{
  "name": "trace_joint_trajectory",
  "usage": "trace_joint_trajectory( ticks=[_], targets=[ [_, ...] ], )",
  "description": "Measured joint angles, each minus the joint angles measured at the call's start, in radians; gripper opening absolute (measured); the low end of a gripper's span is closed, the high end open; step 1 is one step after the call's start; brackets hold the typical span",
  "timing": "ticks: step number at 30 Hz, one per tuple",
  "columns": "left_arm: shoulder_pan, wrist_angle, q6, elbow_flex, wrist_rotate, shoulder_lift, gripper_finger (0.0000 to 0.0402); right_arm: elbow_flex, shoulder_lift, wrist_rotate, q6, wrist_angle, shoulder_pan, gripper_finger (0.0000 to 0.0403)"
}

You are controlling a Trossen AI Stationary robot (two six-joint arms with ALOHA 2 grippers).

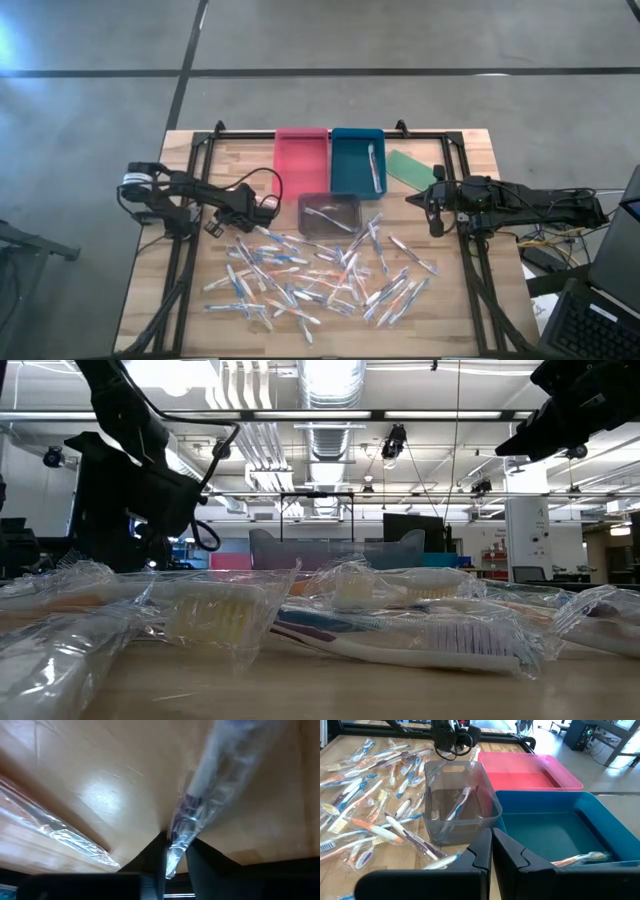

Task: Pick & Place Toothbrushes
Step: Put the purple toothbrush into the pink bin

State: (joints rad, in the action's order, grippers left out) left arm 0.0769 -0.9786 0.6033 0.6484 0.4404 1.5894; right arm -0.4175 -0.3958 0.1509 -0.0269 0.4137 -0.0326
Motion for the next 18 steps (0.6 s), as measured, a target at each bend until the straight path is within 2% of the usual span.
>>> trace_joint_trajectory(
  ticks=[4, 10, 18],
  targets=[
    [0.0, 0.001, 0.0, 0.0, 0.006, 0.0, 0.005, 0.0, 0.0, 0.0, 0.0, 0.0, 0.0, 0.0008],
    [0.0, -0.026, -0.009, 0.0, 0.015, -0.005, 0.005, 0.0, 0.0, 0.0, 0.0, 0.0, 0.0, 0.0008],
    [0.0, -0.252, -0.185, 0.062, 0.023, -0.012, 0.0046, 0.0, 0.0, 0.0, 0.0, 0.0, 0.0, 0.0008]
  ],
)
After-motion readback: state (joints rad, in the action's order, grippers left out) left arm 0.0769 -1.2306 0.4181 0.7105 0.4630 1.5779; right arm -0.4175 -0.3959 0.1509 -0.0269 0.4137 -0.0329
